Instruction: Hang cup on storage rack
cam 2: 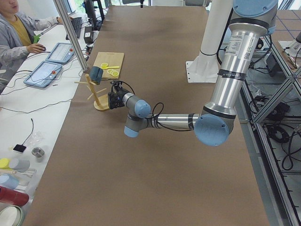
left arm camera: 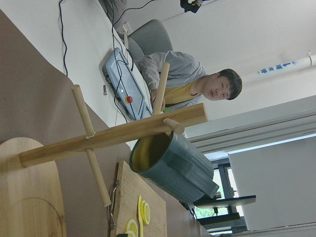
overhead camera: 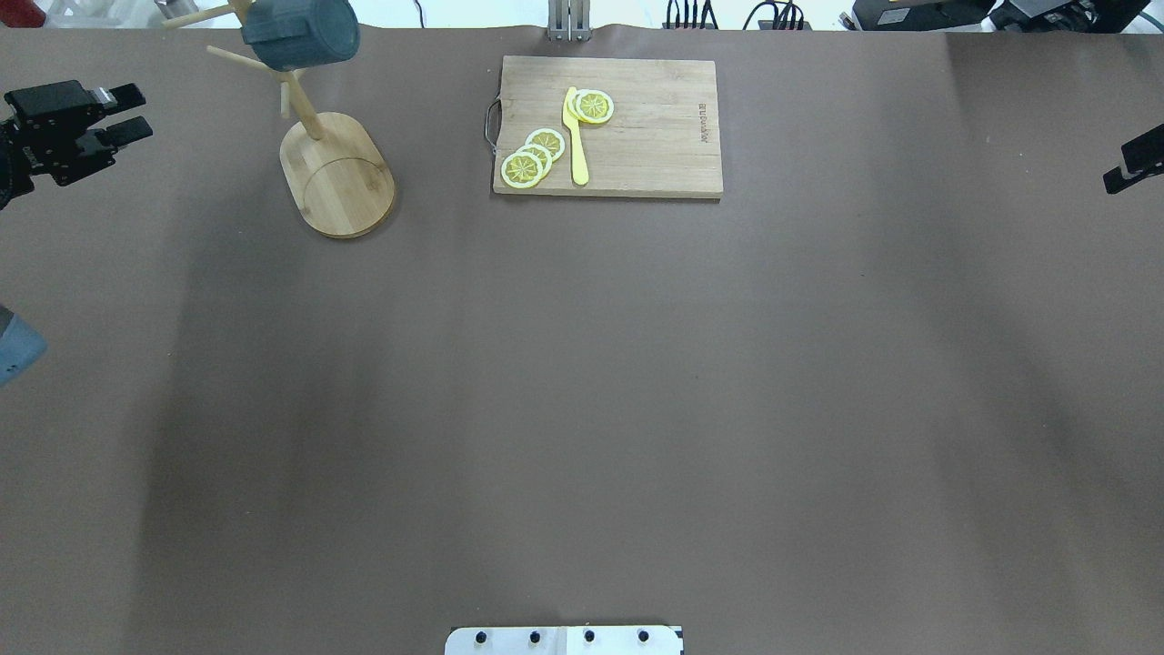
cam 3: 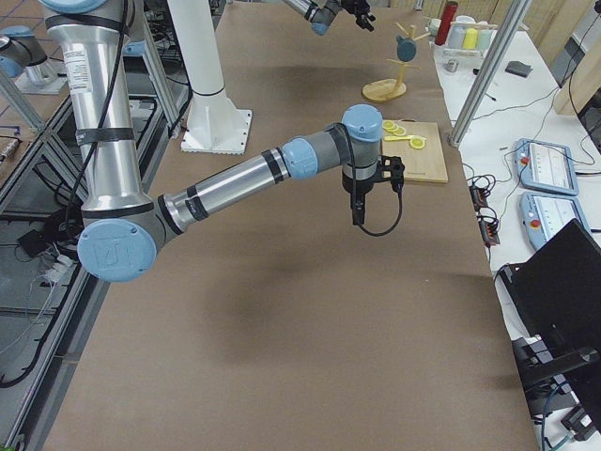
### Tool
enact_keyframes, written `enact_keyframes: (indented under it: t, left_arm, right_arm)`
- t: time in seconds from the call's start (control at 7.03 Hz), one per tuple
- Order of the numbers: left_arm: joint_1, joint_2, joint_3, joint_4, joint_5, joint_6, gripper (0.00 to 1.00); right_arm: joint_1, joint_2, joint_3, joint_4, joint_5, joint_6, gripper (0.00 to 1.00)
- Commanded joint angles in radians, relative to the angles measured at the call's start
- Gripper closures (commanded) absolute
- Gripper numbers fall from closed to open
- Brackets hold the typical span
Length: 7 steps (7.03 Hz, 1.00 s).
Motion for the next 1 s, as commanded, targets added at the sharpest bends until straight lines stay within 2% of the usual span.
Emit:
enact_keyframes:
  t: [0.0, 0.14, 0.57, 0.85]
  left_arm:
    - [-0.002, 0.041, 0.001, 0.031, 0.005, 0.251, 0.31]
    - [-0.028, 0.059, 0.001, 0.078, 0.006, 0.416, 0.31]
    - [-0.182, 0.078, -0.015, 0.273, 0.006, 0.731, 0.31]
    - [-0.258, 0.144, -0.167, 0.551, 0.001, 0.872, 0.31]
  right_arm:
    - [0.006, -0.001, -0.005, 0.002, 0.001, -0.011, 0.00]
    - [0.026, -0.006, -0.009, 0.002, -0.005, -0.061, 0.00]
    - [0.098, -0.018, -0.066, 0.000, -0.012, -0.214, 0.00]
    - [0.100, -0.024, -0.083, 0.000, -0.012, -0.235, 0.00]
